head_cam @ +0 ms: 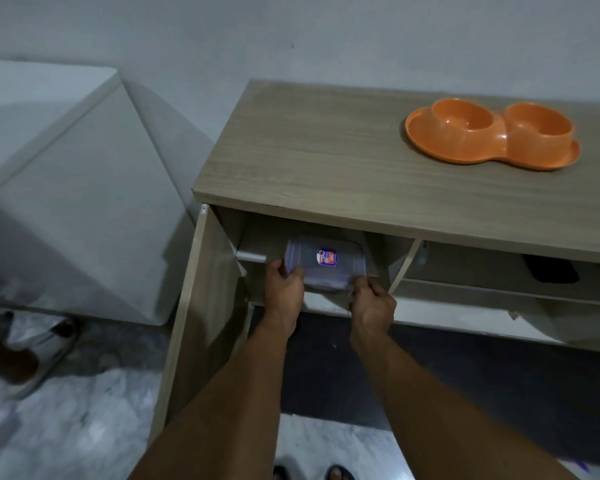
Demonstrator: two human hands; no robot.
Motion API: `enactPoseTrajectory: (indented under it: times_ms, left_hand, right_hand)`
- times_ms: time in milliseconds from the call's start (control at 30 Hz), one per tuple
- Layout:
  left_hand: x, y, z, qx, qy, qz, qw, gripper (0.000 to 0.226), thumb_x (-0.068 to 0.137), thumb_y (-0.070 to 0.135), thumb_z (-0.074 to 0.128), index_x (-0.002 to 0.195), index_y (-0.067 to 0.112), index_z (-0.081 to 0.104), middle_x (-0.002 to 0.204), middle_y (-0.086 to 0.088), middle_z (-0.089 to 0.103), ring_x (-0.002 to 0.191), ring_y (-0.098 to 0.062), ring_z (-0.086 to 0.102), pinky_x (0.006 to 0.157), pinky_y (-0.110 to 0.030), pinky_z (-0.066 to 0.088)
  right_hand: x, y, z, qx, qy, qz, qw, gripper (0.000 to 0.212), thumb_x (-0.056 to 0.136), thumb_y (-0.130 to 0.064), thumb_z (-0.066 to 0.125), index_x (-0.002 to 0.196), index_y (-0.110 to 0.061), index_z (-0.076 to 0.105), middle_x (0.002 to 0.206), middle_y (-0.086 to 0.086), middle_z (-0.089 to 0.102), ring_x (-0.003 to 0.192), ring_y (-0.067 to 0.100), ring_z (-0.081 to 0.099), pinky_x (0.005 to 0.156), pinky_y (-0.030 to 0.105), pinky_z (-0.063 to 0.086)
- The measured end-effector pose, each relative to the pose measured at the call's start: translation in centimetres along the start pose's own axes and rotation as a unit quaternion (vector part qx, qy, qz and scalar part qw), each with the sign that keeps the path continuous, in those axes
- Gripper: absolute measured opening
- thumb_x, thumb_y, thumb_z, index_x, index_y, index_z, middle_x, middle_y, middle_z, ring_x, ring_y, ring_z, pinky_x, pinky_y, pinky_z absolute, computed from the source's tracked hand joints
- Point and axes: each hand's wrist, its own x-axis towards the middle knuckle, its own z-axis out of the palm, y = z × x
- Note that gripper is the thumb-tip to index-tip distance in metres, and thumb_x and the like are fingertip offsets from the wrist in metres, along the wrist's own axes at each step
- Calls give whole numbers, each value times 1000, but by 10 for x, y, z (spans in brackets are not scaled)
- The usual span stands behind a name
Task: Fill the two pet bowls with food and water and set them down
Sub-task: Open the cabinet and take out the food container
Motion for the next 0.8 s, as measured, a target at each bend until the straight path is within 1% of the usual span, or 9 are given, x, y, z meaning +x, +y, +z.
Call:
enactPoseTrajectory:
  times_ms: [67,133,200,367,433,533,633,733,800]
  left_hand:
    - [-22,7,-8,-9,-16,-7,1000,42,89,12,58,129,18,47,117,-7,61,104,-25,63,93,-44,53]
    - [-40,13,-14,-22,-29,-1,999,44,88,8,58,129,22,48,116,-6,61,105,-25,63,93,-46,54]
    - [-57,18,-19,-36,-30,7,999,47,86,5,56,129,22,50,116,-7,62,104,-25,64,91,-49,54]
    - [-99,37,-35,-42,-51,2,998,48,85,0,52,128,22,50,113,-10,63,103,-28,65,87,-48,56]
    - [-117,49,-42,-41,-65,10,997,48,87,1,52,129,23,48,116,-10,62,104,-27,64,86,-46,57]
    - [-137,70,-49,-26,-65,25,997,47,89,5,52,131,26,46,116,-7,60,101,-24,64,83,-42,58]
    - [-156,105,-54,-32,-57,43,997,45,90,5,51,129,25,45,113,-6,59,100,-23,63,84,-43,57]
    - [-166,142,-53,-20,-59,75,995,46,90,7,52,132,24,44,110,-4,60,98,-24,64,85,-46,57]
    - [-168,165,-50,-1,-53,101,993,46,91,12,53,135,24,44,114,-5,60,97,-23,63,78,-39,57]
  right_hand:
    - [-20,-8,-12,-9,2,10,1000,8,81,-21,73,85,-14,76,77,5,68,81,23,60,83,39,49]
    - [-37,-15,-22,-21,13,11,1000,17,82,-19,73,96,-9,77,89,9,73,88,23,64,90,38,51]
    - [-55,-22,-32,-30,23,8,999,24,83,-18,71,104,-7,75,97,11,73,92,24,65,90,36,51]
    - [-99,-40,-49,-44,42,-15,998,21,87,-19,66,104,-7,72,98,10,70,94,26,63,93,41,51]
    - [-119,-52,-55,-36,34,-22,999,19,89,-19,64,105,-9,70,98,8,68,94,23,61,93,41,51]
    - [-141,-68,-58,-35,25,-43,998,19,90,-20,63,105,-12,70,97,6,68,92,23,62,91,42,52]
    - [-163,-98,-55,-34,18,-78,996,17,90,-22,61,103,-13,70,96,5,68,93,24,62,89,43,53]
    - [-176,-134,-47,-33,8,-118,992,21,91,-25,59,105,-13,69,98,5,69,89,23,62,80,35,50]
    - [-181,-156,-43,-31,6,-145,989,23,91,-26,58,106,-12,69,101,7,69,89,23,61,79,33,47]
